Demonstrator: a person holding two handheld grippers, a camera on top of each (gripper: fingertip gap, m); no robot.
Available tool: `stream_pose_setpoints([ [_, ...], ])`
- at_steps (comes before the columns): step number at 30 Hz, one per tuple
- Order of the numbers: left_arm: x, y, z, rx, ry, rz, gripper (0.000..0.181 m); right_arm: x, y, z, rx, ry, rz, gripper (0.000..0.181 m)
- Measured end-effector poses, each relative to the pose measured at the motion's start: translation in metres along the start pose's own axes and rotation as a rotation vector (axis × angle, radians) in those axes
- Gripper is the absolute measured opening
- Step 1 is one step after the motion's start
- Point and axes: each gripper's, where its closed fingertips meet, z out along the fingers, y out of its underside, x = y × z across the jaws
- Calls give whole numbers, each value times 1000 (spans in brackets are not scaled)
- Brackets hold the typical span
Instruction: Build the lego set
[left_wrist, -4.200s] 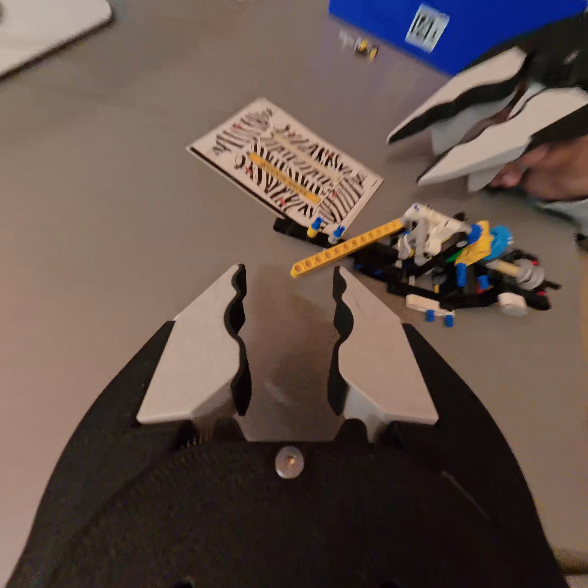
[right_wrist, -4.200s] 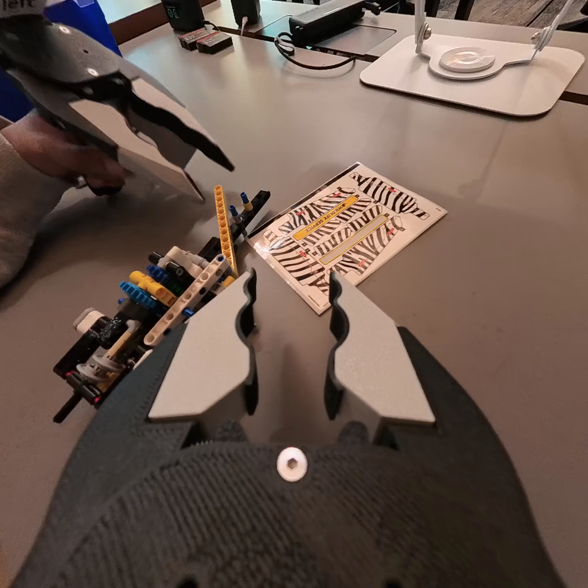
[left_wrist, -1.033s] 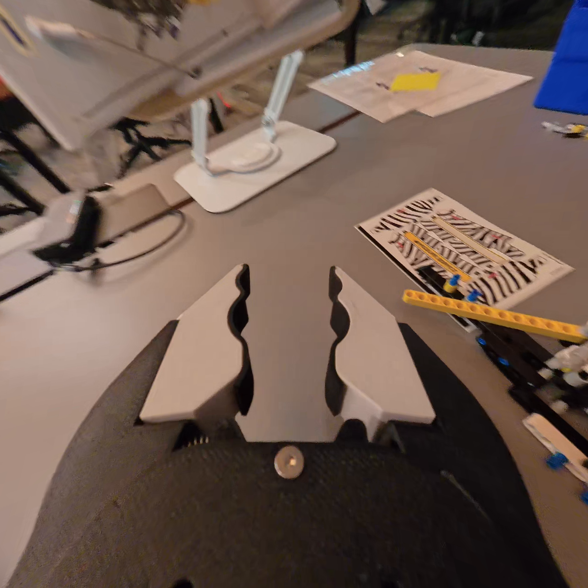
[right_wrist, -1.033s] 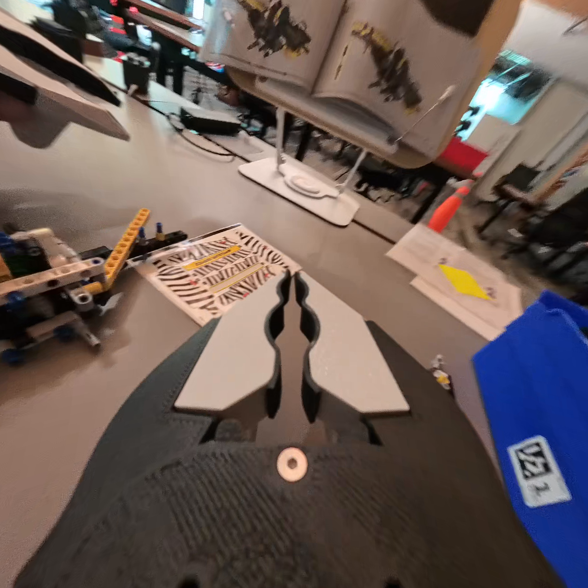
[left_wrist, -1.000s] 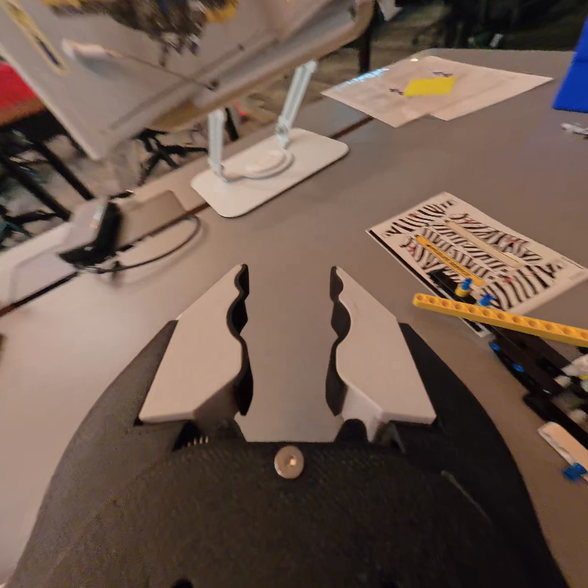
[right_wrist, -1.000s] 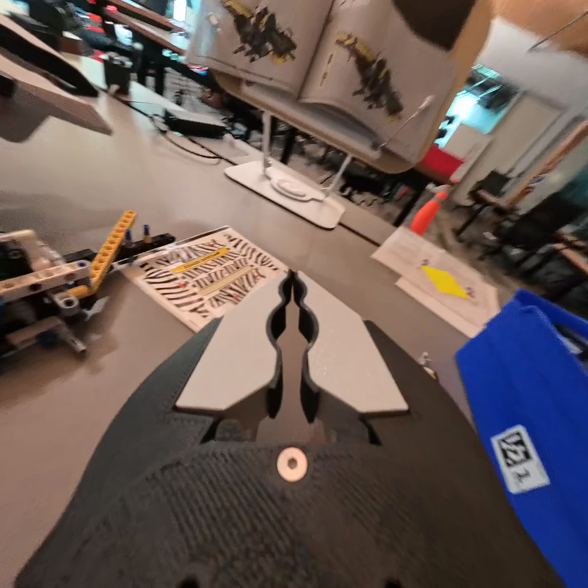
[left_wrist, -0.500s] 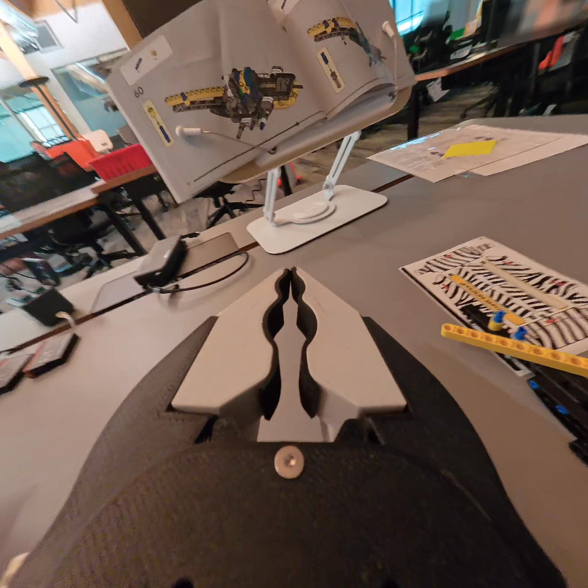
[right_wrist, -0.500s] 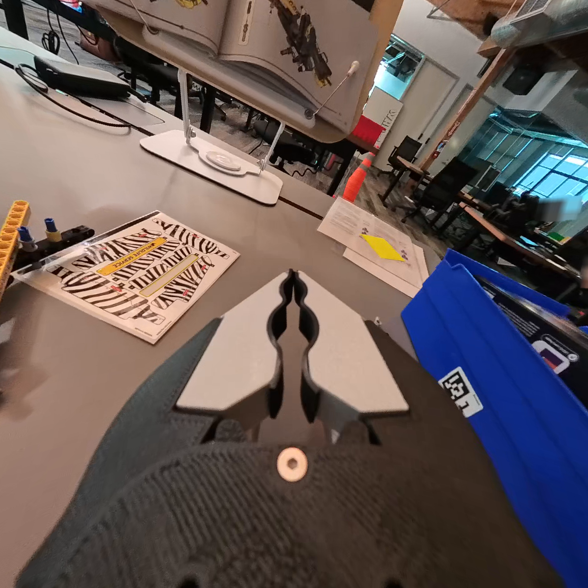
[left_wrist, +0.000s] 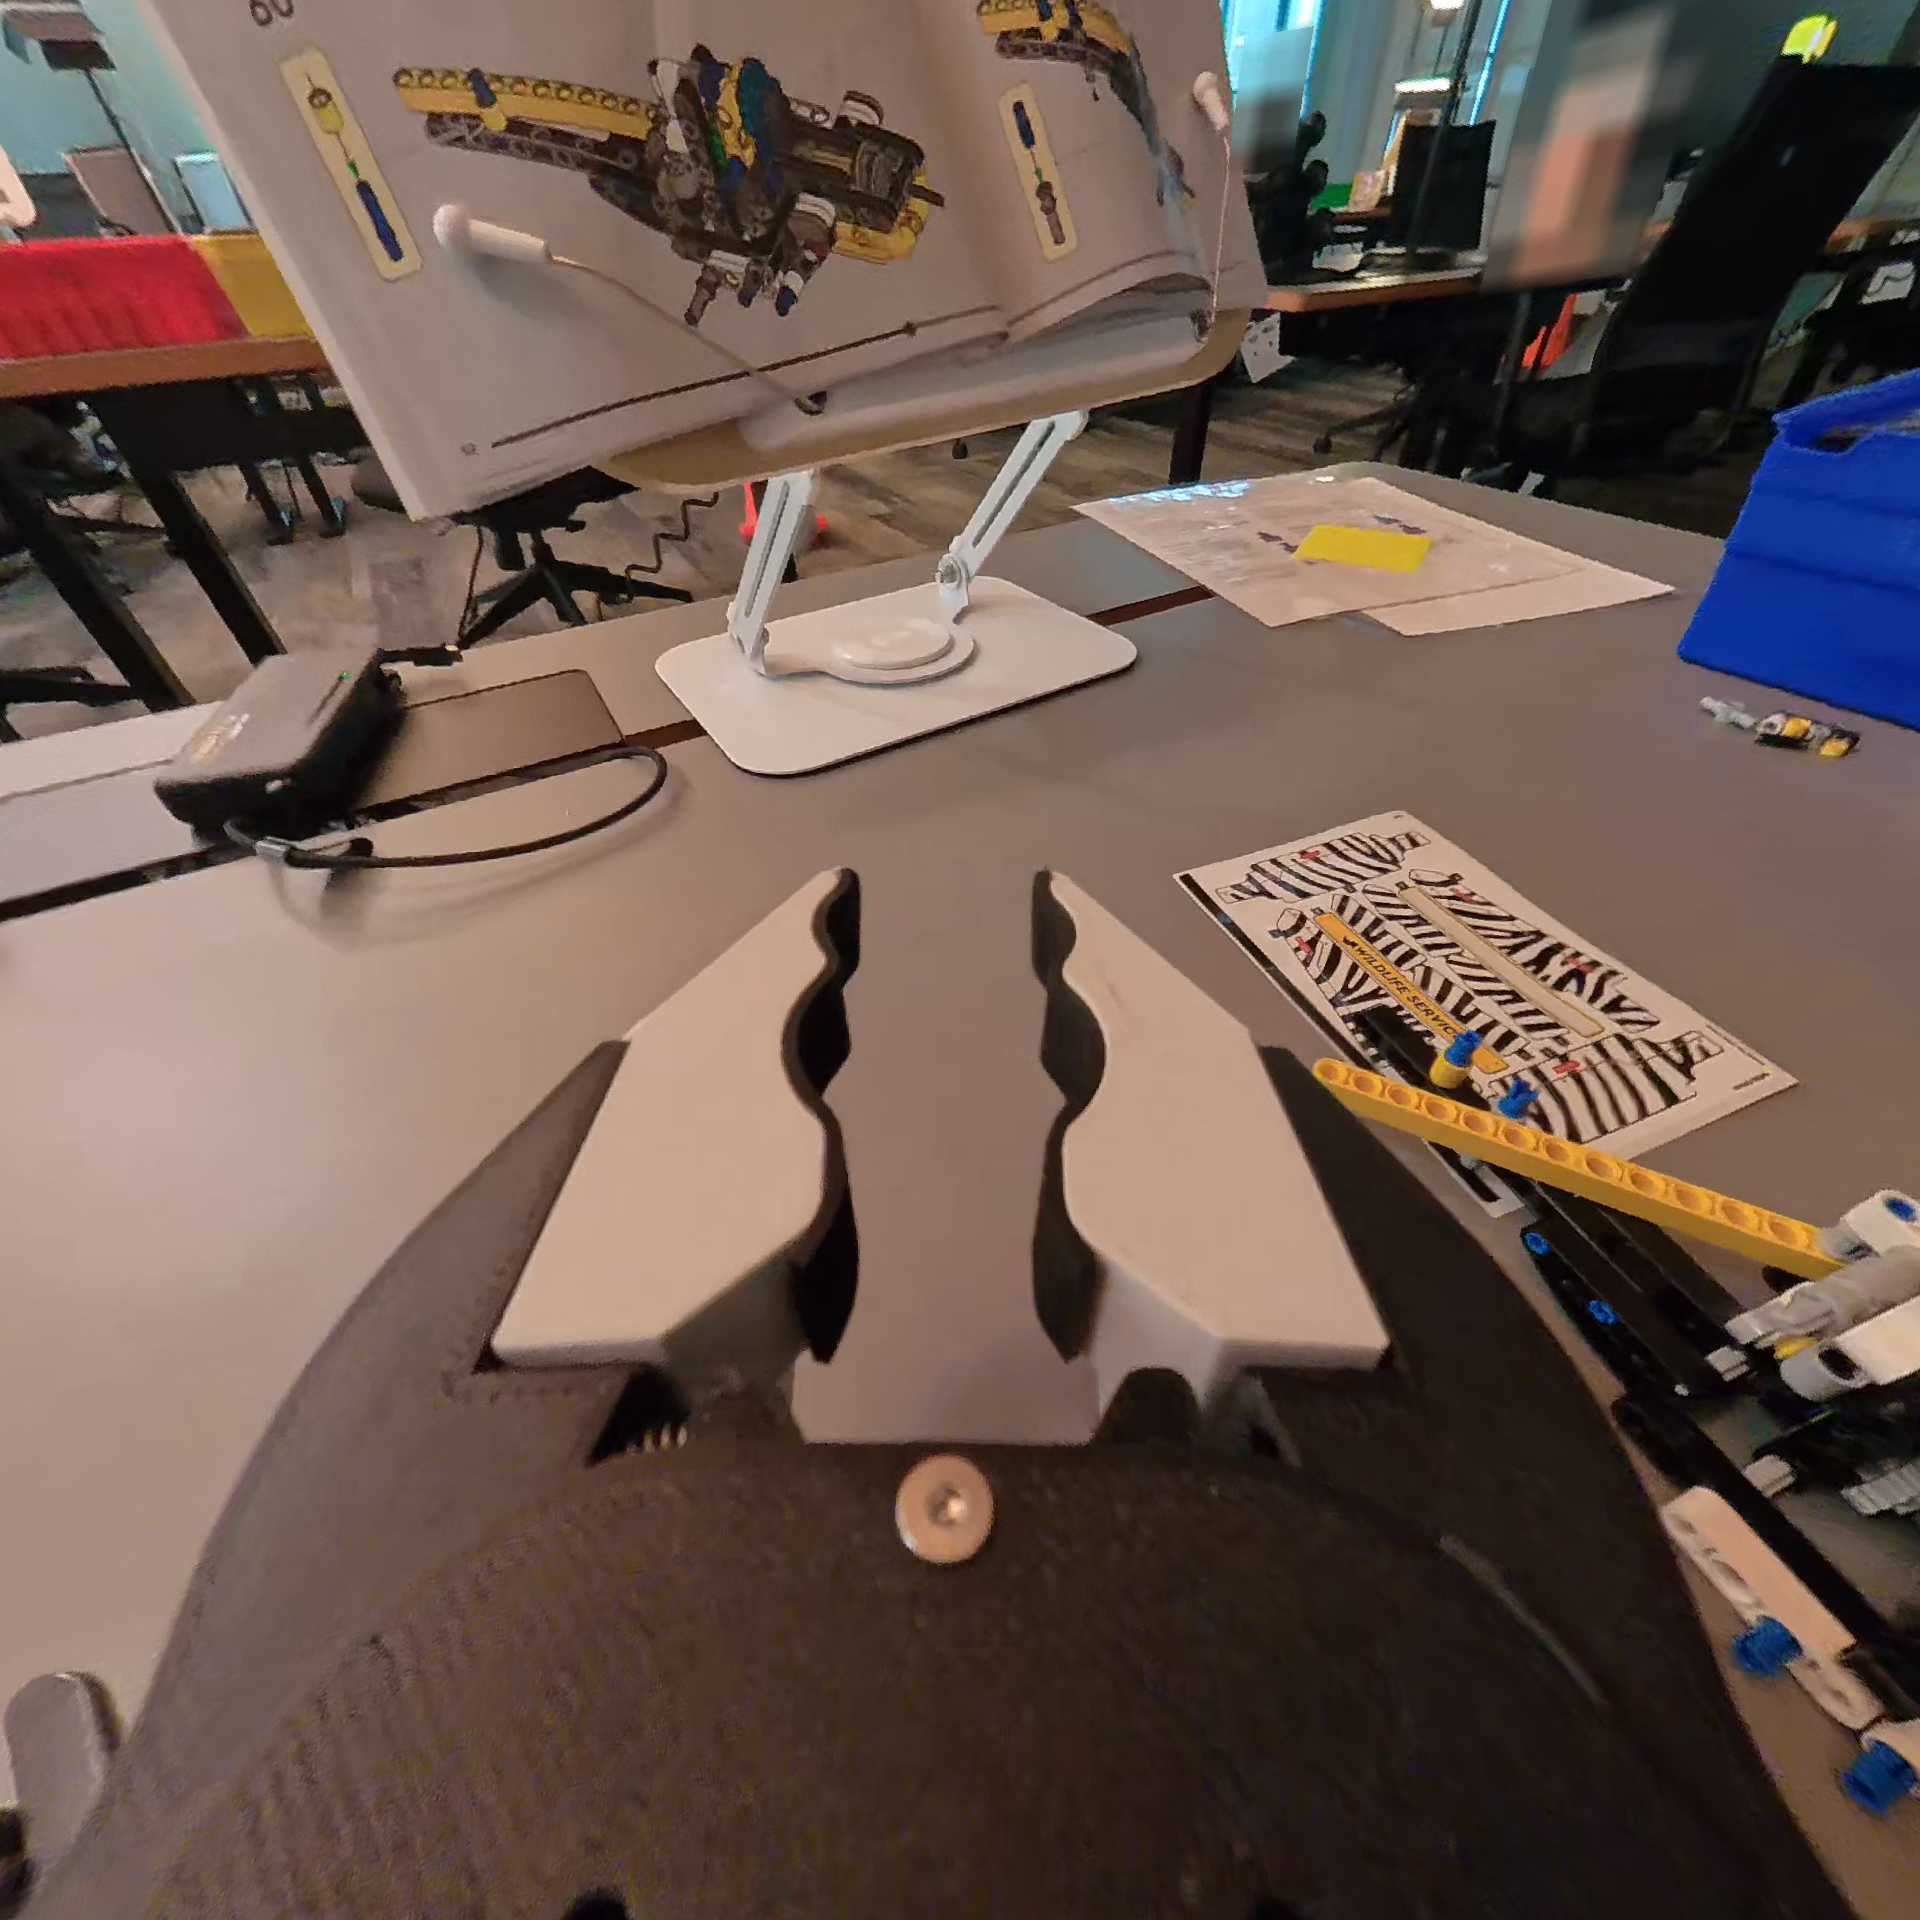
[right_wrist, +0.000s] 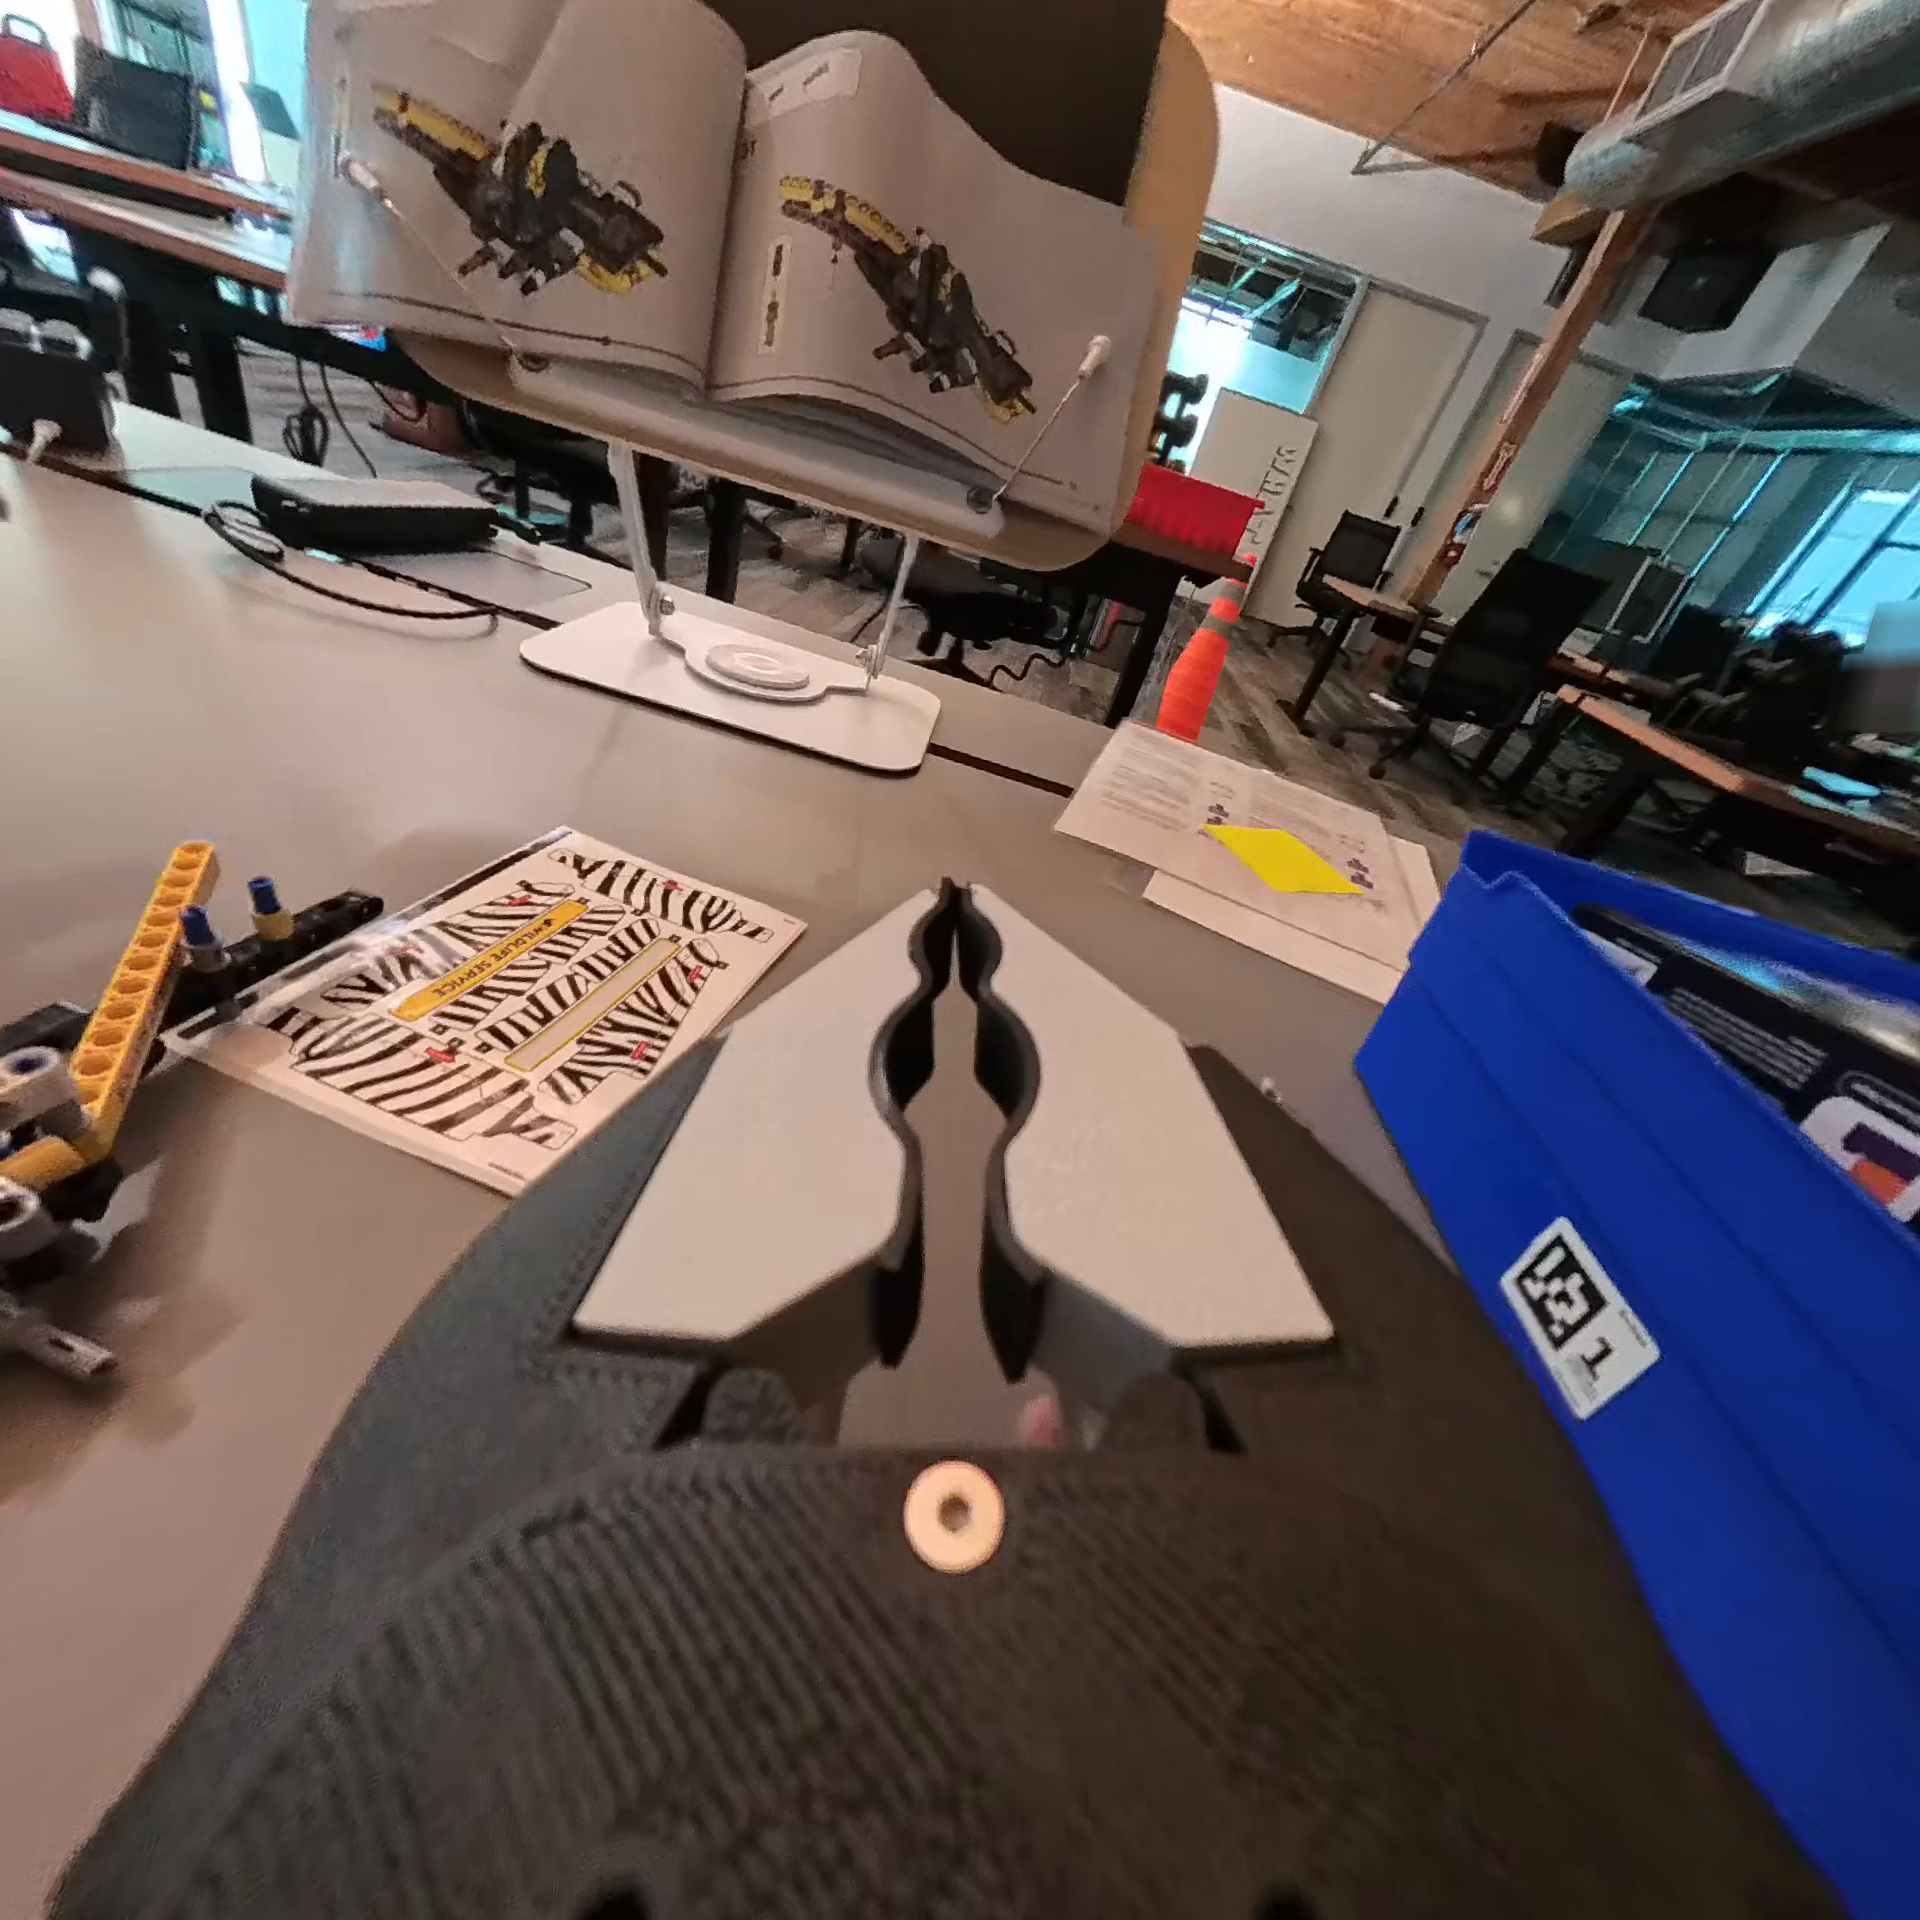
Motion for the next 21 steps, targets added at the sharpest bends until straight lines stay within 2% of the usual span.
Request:
stream_pose_setpoints([
  [4,1,-2,1,11,33,-89,11,10,1,0,-5,-30,136,0],
  [6,-7,-6,0,31,-14,-137,2,14,6,1,-39,-41,218,0],
  [9,-17,-7,0,32,-64,-199,0,18,16,5,-107,-40,297,0],
  [12,-17,-9,1,57,-47,-184,0,24,17,6,-108,-6,309,0],
  [14,-9,-13,0,81,-4,-170,0,25,8,5,-44,7,293,0],
  [16,-4,-12,0,78,13,-152,0,14,2,4,-10,-41,235,0],
  [21,0,-17,-3,137,-44,-49,0,7,-5,1,35,-23,152,0],
])
